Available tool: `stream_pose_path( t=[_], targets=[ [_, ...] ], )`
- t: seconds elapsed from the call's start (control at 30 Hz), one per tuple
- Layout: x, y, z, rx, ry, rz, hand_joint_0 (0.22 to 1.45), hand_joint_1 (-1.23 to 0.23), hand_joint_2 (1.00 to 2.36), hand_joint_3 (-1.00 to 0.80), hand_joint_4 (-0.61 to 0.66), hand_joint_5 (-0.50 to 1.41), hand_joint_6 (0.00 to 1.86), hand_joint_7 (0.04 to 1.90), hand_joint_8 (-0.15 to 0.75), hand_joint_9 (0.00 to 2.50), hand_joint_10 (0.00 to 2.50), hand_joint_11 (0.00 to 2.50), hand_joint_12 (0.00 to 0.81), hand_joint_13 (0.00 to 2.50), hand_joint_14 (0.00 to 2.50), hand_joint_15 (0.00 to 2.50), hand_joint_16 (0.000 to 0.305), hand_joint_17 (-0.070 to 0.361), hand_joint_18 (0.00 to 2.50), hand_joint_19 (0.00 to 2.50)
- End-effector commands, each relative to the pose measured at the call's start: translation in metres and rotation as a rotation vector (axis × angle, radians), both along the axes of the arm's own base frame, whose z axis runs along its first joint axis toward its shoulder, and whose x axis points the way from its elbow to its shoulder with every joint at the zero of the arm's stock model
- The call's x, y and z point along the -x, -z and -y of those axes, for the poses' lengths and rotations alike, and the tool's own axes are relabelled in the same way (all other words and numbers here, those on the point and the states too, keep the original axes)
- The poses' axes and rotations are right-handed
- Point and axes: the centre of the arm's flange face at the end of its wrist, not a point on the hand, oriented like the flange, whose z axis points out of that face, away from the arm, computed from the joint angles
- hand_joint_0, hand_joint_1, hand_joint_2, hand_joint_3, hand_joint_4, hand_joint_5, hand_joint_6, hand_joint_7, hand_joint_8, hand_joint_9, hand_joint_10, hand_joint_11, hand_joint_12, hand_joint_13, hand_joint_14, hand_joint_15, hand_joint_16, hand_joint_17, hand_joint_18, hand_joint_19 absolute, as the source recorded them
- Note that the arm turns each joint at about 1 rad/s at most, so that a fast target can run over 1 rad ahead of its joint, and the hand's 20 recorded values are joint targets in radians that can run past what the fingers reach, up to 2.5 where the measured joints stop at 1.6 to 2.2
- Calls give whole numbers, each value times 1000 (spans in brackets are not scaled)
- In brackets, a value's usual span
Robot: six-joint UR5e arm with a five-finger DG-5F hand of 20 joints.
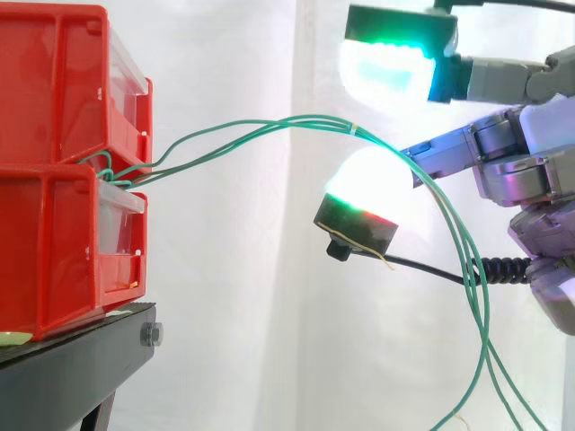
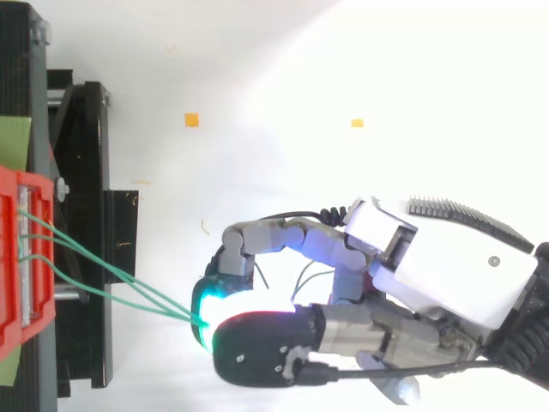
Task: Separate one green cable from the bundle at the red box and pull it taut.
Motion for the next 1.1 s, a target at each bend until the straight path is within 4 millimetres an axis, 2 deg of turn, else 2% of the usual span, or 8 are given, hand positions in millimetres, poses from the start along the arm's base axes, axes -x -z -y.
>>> stream_pose_path(
  t=[0.0,0.03,0.13,0.53,0.83,1.07],
  targets=[
    [0,0,0,0,1,1,632,-477,1000,-500,43,149,501,1387,16,2500,2500,329,439,2410,31,953,50,114,1734,263],
    [0,0,0,1,1,-1,659,-549,1009,-391,41,149,501,1388,13,2500,2500,350,442,2408,31,970,50,113,1736,271],
    [0,0,-1,1,-1,-1,676,-618,1014,-276,45,149,502,1377,13,2500,2500,368,453,2424,32,974,52,118,1771,245],
    [0,0,0,2,2,-2,663,-734,1009,-87,28,154,503,1366,10,2500,2500,486,471,2471,32,950,60,134,1865,111],
    [1,-1,-1,1,1,-1,666,-873,1009,-54,21,154,503,1375,12,2500,2500,421,478,2467,32,974,58,131,1836,103],
    [0,0,-1,1,1,-1,667,-922,1012,-38,27,152,503,1397,13,2500,2500,414,483,2460,32,988,57,128,1801,94]
  ],
)
